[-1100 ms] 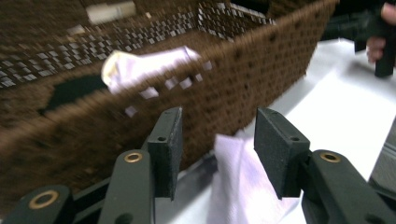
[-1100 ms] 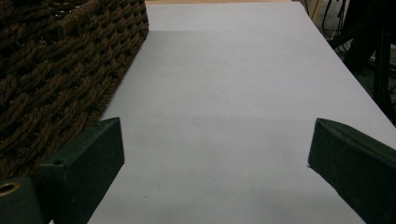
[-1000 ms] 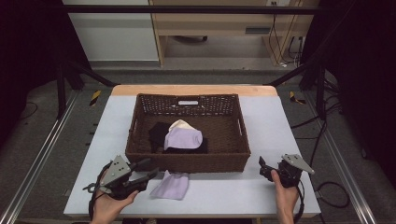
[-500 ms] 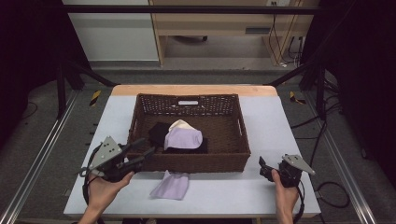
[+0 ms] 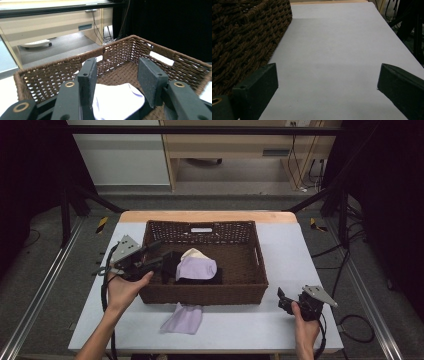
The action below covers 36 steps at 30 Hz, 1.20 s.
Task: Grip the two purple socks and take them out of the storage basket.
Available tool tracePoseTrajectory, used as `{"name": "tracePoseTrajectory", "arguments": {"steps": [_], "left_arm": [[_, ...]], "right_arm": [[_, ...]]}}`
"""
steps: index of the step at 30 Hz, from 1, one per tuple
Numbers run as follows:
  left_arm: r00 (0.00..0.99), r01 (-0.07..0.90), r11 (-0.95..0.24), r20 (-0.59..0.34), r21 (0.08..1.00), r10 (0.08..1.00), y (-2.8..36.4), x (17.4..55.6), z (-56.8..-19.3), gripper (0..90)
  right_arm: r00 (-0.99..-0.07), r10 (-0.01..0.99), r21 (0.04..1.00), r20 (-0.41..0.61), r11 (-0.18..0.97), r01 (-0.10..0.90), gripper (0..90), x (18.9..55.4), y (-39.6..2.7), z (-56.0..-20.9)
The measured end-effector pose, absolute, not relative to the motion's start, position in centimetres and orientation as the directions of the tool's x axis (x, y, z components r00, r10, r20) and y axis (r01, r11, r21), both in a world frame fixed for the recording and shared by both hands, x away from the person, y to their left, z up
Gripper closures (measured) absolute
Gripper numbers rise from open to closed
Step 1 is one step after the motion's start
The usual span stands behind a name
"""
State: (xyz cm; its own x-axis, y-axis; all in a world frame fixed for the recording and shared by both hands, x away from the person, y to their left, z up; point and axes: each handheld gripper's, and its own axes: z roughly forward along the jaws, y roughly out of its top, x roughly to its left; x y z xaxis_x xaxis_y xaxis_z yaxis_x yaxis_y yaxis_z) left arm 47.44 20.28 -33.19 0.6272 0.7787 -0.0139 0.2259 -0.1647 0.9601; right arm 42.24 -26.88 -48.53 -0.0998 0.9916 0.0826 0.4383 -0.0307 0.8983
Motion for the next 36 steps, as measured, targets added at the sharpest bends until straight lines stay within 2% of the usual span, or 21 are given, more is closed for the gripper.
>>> {"name": "tracePoseTrajectory", "arguments": {"steps": [8, 16, 29, 34, 36], "left_arm": [[0.595, 0.229, -0.168, -0.002, 0.959, 0.803, 18.4, 50.6, -33.8, 49.3], [0.563, 0.260, -0.212, 0.031, 0.942, 0.826, 17.3, 53.6, -36.4, 48.5], [0.574, 0.330, -0.281, 0.045, 0.901, 0.818, 15.7, 55.2, -40.3, 46.7], [0.573, 0.338, -0.299, 0.057, 0.893, 0.817, 15.7, 55.1, -40.7, 46.0], [0.586, 0.359, -0.341, 0.075, 0.869, 0.807, 15.6, 55.1, -41.0, 45.2]], "right_arm": [[-0.100, 0.991, 0.898, 0.086, -0.033, 0.439, 3.7, 42.3, -26.9, -48.5], [-0.103, 0.991, 0.897, 0.085, -0.031, 0.441, 3.7, 42.3, -26.9, -48.5], [-0.107, 0.991, 0.897, 0.083, -0.028, 0.440, 3.6, 42.3, -26.9, -48.5], [-0.105, 0.991, 0.897, 0.084, -0.030, 0.440, 3.6, 42.3, -26.9, -48.5], [-0.105, 0.991, 0.897, 0.089, -0.034, 0.440, 3.6, 42.3, -26.9, -48.5]]}}
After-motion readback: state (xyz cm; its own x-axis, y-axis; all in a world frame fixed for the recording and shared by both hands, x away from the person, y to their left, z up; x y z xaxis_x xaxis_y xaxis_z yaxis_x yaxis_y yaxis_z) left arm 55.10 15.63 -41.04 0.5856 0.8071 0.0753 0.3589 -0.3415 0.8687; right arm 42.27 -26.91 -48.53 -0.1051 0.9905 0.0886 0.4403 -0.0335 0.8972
